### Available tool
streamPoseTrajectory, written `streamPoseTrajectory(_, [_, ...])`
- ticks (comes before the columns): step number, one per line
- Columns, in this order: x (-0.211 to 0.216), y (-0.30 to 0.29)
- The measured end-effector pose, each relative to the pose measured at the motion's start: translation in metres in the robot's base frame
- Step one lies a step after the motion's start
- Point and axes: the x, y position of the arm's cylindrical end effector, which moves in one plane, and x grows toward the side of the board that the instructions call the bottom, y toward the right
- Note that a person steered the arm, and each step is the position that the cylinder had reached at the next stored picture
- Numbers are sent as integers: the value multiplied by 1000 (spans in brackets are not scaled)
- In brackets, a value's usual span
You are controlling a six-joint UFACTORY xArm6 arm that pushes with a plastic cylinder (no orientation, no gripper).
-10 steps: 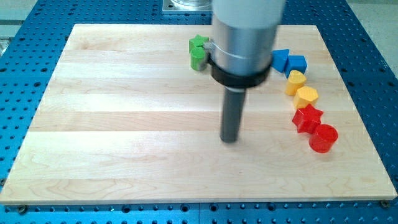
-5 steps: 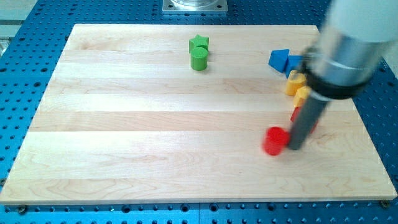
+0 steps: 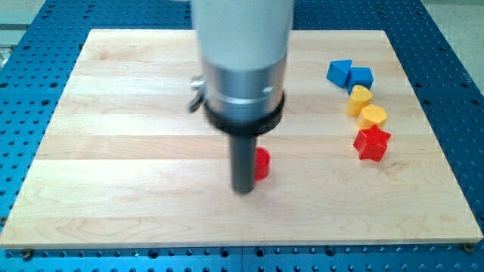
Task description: Move the red circle below the green circle
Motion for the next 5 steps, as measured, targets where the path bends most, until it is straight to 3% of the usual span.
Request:
streamPoseTrajectory(1, [-34, 39])
streamPoseTrajectory(2, [-11, 63])
streamPoseTrajectory(4, [-118, 8])
streamPoseTrajectory(5, [-87, 34])
